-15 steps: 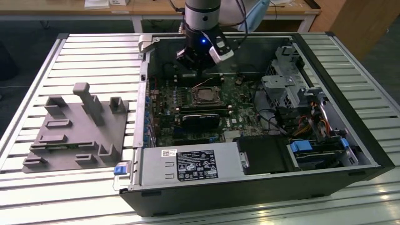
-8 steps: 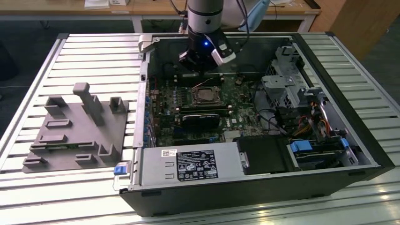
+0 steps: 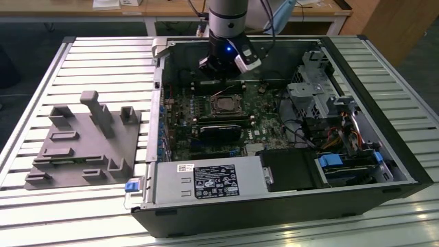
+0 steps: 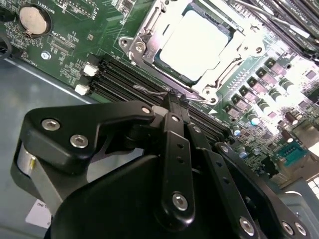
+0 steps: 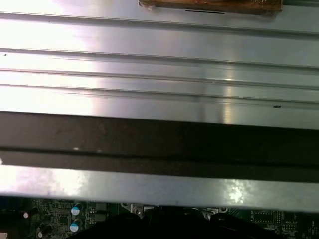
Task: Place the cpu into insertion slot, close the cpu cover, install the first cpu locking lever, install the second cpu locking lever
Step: 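Install the first cpu locking lever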
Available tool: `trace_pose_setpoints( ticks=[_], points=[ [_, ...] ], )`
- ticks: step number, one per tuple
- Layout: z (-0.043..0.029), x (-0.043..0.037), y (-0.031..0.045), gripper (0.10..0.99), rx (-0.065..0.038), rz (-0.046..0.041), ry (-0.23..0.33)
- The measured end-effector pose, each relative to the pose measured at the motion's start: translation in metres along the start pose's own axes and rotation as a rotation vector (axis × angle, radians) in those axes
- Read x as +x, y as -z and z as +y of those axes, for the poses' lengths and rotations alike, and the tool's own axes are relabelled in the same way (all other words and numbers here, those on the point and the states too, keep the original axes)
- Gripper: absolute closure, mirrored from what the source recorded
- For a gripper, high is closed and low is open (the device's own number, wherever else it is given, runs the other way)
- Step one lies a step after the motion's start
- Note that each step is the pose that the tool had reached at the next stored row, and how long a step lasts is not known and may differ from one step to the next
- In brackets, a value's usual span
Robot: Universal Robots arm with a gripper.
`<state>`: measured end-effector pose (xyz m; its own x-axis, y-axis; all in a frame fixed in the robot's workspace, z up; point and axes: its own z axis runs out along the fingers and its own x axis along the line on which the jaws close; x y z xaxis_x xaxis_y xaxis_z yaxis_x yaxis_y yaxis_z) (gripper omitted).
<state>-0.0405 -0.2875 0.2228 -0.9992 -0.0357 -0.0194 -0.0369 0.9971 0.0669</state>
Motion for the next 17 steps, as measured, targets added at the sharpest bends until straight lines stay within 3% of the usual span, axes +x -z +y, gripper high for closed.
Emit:
trace_pose_setpoints(
  ticks=[17],
  points=[
    [-0.0006, -0.0145, -0.0099, 0.98, 0.0, 0.0, 0.0]
  ],
)
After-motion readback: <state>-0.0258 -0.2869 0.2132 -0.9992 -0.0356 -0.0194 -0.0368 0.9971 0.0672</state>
